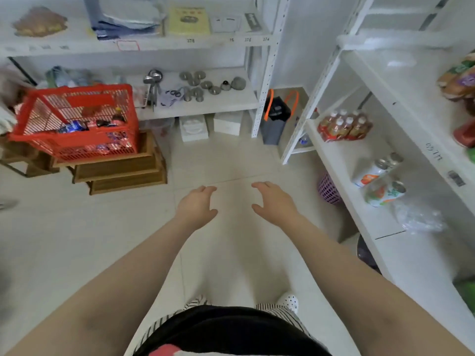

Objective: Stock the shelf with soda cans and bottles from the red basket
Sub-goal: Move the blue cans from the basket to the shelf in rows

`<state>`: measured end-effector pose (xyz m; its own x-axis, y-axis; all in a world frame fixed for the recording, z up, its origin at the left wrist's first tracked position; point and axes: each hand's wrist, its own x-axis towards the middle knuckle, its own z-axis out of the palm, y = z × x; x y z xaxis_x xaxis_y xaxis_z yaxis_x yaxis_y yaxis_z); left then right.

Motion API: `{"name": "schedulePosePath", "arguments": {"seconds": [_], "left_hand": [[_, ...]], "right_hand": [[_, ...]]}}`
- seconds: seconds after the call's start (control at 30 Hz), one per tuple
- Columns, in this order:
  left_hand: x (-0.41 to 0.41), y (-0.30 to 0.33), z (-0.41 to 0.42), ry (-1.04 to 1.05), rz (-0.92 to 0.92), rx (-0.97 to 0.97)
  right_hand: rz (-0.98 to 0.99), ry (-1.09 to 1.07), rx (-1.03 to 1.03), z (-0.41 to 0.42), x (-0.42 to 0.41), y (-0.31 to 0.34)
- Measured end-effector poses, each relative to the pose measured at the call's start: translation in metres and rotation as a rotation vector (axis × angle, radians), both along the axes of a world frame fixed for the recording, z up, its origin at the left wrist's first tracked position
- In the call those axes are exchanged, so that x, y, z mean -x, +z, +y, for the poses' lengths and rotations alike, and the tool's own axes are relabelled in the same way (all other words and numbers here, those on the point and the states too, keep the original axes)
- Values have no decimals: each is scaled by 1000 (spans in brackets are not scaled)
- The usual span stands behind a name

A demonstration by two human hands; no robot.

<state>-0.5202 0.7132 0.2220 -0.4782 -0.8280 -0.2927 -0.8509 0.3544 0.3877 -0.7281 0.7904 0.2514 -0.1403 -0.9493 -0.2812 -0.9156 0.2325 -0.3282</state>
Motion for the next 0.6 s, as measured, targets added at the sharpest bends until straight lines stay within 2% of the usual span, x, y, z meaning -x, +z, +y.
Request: {"name": "schedulePosePath", "arguments": {"seconds": [0.27, 0.6], "left_hand": [[-171, -12, -48, 291, 17, -78], [-279, -39, -138, 510, 10, -134]], "right_hand": [[9, 214, -102, -90, -155, -21], [12, 462, -141, -237, -268, -54]]}}
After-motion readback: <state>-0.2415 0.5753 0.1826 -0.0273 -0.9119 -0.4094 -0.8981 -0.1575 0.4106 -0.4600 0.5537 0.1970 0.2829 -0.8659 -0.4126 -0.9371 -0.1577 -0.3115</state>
